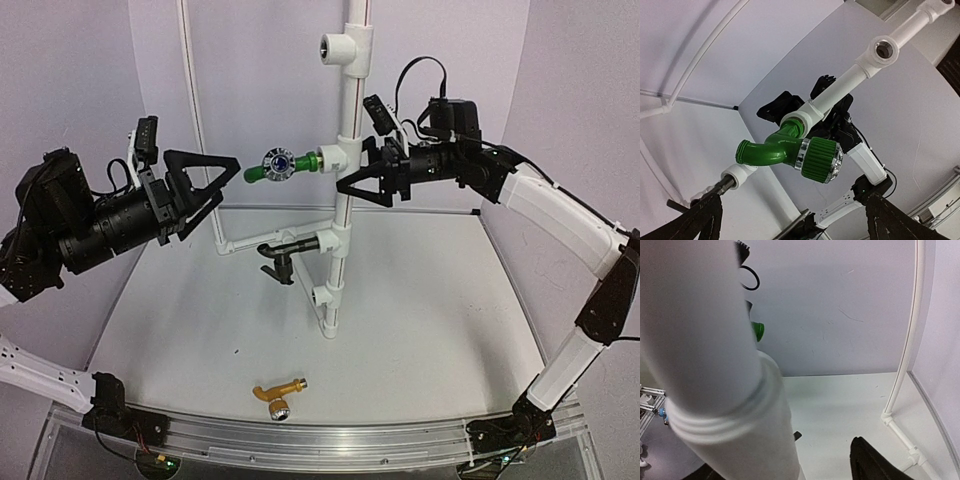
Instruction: Install the water faucets
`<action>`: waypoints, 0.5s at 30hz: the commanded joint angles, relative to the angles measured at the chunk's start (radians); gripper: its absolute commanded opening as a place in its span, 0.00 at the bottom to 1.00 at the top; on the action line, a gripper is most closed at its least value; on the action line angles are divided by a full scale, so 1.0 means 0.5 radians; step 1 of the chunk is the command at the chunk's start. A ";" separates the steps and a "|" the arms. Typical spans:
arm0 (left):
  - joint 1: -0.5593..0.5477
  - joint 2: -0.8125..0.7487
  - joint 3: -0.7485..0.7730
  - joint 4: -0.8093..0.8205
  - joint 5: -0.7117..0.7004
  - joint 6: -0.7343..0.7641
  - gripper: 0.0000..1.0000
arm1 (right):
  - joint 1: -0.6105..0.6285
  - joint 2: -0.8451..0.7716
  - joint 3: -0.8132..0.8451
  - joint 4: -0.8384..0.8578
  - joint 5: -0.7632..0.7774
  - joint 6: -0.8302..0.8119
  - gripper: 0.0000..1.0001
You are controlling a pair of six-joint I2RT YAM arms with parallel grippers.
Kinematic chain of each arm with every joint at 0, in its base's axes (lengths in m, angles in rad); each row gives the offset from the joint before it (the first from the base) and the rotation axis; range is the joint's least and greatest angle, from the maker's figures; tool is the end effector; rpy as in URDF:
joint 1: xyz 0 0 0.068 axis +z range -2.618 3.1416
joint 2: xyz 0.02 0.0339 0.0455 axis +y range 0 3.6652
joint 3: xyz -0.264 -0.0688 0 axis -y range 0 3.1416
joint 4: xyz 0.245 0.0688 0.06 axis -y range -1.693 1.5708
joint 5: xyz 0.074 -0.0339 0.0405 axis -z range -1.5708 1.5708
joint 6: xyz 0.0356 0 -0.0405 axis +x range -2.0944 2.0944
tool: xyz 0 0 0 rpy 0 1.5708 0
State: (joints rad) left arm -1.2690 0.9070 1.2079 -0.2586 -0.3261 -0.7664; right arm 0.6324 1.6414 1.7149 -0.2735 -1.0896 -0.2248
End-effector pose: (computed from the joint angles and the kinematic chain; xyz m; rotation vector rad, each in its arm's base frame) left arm 0.0647 -0.1696 0.4559 0.1379 1.6923 -1.3408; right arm 0.2776 0.2425 0.4367 -1.4188 1.1524 1.2430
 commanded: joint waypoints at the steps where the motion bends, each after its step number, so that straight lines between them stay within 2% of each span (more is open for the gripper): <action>1: -0.003 0.122 0.155 -0.048 -0.058 -0.474 1.00 | -0.013 0.028 0.081 0.005 -0.042 0.007 0.80; 7: 0.039 0.104 0.045 0.248 -0.064 -0.706 1.00 | 0.042 0.079 0.087 0.012 -0.104 -0.004 0.78; 10: 0.112 0.151 0.002 0.367 0.104 -0.856 1.00 | 0.059 0.096 0.089 0.017 -0.097 -0.008 0.72; 15: 0.326 0.238 -0.104 0.538 0.461 -1.226 1.00 | 0.062 0.113 0.110 0.020 -0.092 -0.020 0.68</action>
State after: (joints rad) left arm -1.1795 0.9930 1.2010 -0.1062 -0.2511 -1.1918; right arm 0.6573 1.6837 1.7240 -0.2821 -1.1261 -0.2295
